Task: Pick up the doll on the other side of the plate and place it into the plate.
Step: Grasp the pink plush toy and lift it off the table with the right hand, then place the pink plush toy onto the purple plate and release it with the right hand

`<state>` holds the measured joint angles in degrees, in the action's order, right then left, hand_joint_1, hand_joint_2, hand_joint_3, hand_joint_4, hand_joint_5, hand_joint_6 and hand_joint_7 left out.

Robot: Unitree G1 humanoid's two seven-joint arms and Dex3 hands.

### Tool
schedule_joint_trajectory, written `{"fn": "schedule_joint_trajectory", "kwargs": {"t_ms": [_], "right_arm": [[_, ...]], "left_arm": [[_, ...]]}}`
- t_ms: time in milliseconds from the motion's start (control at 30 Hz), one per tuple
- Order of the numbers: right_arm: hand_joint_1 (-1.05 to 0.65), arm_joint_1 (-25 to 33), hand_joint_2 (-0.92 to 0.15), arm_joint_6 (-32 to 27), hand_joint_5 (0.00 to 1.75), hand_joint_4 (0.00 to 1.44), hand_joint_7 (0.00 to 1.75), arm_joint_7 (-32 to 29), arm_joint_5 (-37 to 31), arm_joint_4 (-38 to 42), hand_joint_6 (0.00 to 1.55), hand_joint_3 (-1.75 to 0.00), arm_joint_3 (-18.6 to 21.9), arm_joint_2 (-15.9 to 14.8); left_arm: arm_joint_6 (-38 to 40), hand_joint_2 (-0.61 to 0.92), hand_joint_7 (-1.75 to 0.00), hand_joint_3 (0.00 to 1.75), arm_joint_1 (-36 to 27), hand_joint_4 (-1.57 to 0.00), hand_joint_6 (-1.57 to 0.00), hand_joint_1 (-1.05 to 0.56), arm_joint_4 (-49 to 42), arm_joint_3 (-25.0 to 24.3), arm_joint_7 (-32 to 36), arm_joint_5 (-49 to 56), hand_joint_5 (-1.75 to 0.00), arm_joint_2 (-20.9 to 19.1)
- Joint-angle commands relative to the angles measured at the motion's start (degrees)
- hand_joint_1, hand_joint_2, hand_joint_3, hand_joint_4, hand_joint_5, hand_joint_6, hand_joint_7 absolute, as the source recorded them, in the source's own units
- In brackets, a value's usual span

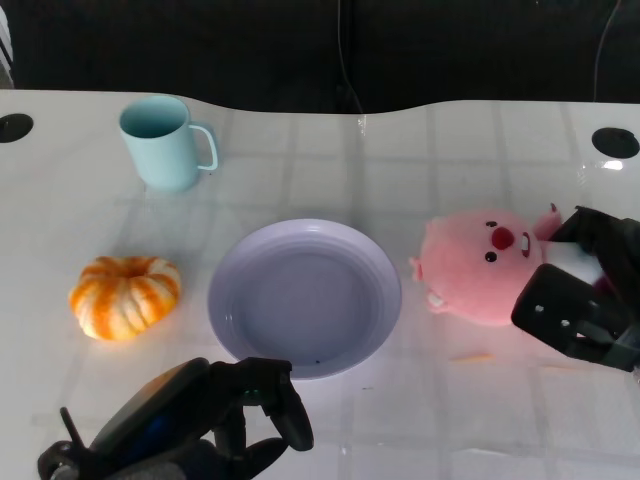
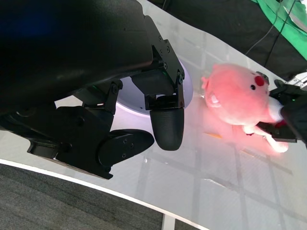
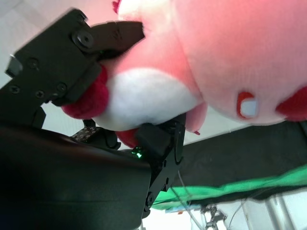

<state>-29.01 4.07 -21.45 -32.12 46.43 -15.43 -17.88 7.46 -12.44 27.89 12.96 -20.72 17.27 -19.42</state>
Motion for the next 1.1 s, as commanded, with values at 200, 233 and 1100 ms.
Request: {"fn": "schedule_joint_trajectory", "kwargs": {"t_ms": [200, 233, 1100], "right_arm": [[-0.17, 5.16, -0.36, -1.73, 1.75, 0.93, 1.75, 2.03, 5.05, -13.21, 0.78, -1.38, 4.99, 0.75], [-0.16, 5.59, -0.35, -1.81, 1.75, 0.93, 1.75, 2.13, 5.17, -14.27, 0.78, -1.39, 5.2, 0.78], [-0.15, -1.89, -0.38, -6.67, 1.75, 0.95, 1.75, 17.24, 3.06, -29.19, 0.76, -1.28, -3.38, 10.77]], "left_arm": [[0.1, 0.7, -1.15, 0.77, 0.26, -0.68, -0.7, -0.16, -0.42, -0.61, 0.08, -0.25, -1.71, -0.66], [-0.04, 0.7, -1.15, 0.76, 0.26, -0.68, -0.7, -0.16, -0.52, -0.65, 0.1, -0.33, -1.71, -0.67], [-2.23, 0.69, -1.13, 0.78, 0.48, -0.71, -0.72, -0.14, -2.24, 0.3, 0.71, 0.51, -1.71, -0.28]]}}
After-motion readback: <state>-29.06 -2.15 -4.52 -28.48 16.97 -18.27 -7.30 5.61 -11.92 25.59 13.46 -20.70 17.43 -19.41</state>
